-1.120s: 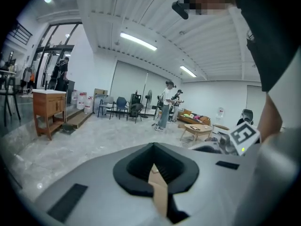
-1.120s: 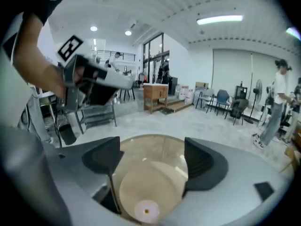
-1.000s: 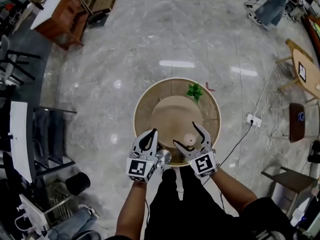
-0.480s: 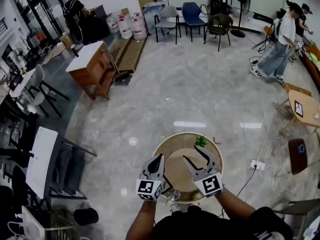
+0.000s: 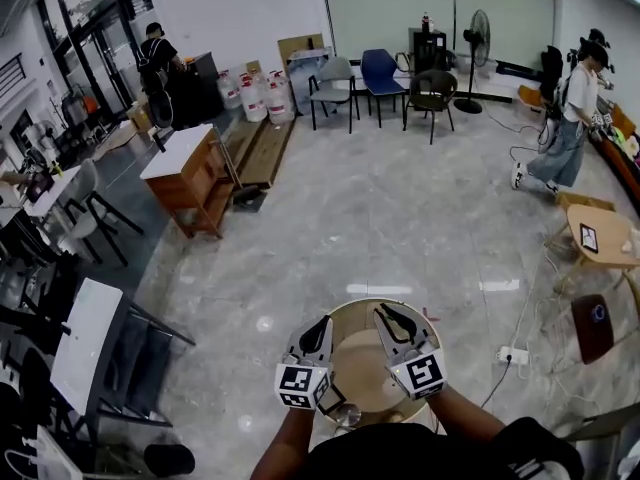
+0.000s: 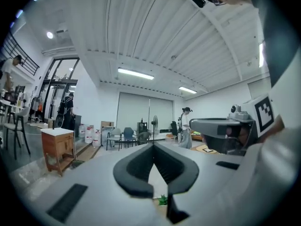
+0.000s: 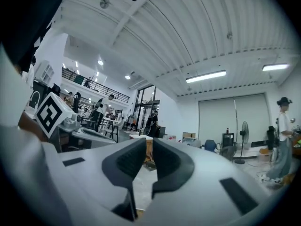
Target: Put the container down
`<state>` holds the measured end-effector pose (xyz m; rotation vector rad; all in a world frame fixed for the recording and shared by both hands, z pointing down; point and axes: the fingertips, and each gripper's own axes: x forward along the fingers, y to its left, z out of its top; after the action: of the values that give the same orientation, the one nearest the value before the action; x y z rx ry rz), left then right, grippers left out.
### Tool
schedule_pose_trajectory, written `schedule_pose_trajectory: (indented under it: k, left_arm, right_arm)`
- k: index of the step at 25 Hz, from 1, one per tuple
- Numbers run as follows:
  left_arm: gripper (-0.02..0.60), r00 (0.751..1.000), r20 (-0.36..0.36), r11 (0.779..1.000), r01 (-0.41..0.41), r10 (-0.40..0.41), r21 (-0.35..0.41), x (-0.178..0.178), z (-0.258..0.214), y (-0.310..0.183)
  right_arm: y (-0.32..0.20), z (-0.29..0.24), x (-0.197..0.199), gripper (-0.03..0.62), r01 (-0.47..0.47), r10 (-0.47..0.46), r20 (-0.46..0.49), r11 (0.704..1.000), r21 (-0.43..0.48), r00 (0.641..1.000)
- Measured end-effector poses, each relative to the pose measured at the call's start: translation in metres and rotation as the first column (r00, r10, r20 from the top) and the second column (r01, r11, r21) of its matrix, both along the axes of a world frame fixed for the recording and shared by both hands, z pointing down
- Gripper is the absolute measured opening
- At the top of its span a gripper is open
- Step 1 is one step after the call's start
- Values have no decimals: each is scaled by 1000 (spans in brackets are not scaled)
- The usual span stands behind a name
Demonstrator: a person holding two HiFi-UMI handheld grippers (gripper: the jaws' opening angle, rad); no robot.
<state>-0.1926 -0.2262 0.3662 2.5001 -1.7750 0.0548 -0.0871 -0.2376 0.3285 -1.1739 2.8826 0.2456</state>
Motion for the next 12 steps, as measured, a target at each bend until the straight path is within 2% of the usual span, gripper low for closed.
schedule_pose_trajectory:
  k: [4,7,12]
  left_arm:
    - [0,1000,-9,999,1,0,37,0,-16,4]
    - [0,1000,-2,999,-1,1,45,-1,-20,8]
    - [0,1000,-6,999,5,-5,42,-1,-19,15]
  right_arm:
    - [1,-4,8,0,-8,8,-12,1000,21,1000]
    - [9,-8,10,0,17,-17,2,999,32,1000]
    - [12,-17,18,-2,1,-2,2,998,66,1000]
